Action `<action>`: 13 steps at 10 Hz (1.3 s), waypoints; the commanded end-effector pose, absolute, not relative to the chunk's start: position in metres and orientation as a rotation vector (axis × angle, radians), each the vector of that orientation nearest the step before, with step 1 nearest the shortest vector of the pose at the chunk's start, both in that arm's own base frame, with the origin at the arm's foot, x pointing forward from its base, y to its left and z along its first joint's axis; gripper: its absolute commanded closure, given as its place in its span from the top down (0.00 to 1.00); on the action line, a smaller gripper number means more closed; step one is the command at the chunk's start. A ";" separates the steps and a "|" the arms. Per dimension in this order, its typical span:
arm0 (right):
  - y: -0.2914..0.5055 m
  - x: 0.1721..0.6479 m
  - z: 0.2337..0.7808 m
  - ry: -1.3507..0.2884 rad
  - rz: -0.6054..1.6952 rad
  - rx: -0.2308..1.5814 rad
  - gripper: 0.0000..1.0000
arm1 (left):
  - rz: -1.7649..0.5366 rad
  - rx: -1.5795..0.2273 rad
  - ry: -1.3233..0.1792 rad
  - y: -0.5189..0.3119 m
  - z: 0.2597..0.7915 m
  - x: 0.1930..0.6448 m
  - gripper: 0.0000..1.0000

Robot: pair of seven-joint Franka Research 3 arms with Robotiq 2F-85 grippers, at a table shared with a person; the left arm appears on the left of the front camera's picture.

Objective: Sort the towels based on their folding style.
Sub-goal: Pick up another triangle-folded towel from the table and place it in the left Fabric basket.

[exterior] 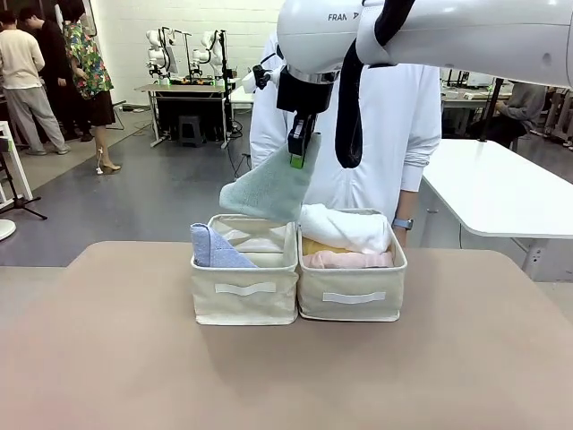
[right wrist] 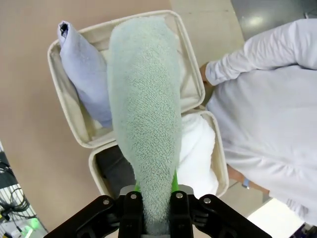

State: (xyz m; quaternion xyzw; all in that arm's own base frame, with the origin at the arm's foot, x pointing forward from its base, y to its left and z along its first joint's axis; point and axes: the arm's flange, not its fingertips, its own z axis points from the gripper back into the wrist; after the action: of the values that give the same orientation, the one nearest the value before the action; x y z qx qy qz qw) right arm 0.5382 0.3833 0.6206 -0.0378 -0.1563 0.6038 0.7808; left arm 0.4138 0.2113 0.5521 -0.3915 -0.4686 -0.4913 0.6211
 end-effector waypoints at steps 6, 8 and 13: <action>0.407 0.559 0.610 -0.299 1.429 -0.101 0.19 | -1.132 -0.895 -1.093 0.213 0.554 0.413 1.00; 0.421 0.581 0.593 -0.248 1.451 -0.099 0.19 | -1.132 -0.895 -1.093 0.213 0.554 0.413 1.00; 0.424 0.618 0.540 -0.150 1.410 -0.021 0.19 | -1.132 -0.895 -1.093 0.213 0.554 0.413 1.00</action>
State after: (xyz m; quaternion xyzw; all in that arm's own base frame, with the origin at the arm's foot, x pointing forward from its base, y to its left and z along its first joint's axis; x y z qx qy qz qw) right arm 0.6022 0.4098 0.5301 -0.0121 -0.0822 0.6423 0.7619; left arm 0.4139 0.2114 0.5521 -0.3915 -0.4686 -0.4912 0.6212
